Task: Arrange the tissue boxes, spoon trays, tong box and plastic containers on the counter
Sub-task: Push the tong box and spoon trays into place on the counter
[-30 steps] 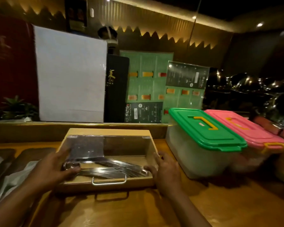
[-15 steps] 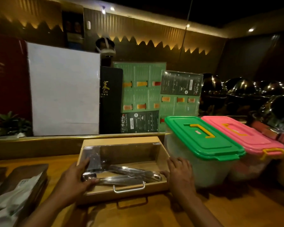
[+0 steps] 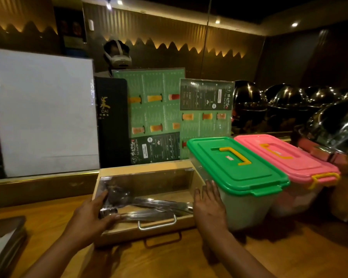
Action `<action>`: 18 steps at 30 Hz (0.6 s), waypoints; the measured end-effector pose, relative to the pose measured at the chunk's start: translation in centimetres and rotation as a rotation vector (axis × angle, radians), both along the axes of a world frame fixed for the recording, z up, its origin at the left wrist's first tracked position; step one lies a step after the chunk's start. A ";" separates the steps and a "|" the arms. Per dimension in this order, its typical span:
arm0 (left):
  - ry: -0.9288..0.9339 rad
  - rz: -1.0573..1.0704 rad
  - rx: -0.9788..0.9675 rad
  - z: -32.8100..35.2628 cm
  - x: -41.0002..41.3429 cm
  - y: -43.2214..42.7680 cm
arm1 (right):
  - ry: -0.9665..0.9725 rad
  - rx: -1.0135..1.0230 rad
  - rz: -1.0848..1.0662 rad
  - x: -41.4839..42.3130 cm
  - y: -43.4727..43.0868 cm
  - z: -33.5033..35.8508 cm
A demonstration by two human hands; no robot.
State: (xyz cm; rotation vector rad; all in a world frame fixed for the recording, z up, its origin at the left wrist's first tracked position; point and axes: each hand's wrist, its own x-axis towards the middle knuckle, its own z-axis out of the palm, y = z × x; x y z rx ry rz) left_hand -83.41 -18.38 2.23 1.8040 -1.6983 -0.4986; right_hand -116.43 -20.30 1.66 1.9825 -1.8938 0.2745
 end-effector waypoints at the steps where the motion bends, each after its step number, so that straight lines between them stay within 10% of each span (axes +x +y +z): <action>1: -0.002 0.003 0.003 0.0 -0.1 -0.1 | 0.001 0.001 -0.001 -0.1 -0.2 -0.2; 18: 0.031 0.028 0.003 0.1 -0.2 -1.2 | 0.122 0.068 -0.009 0.2 -2.6 -0.5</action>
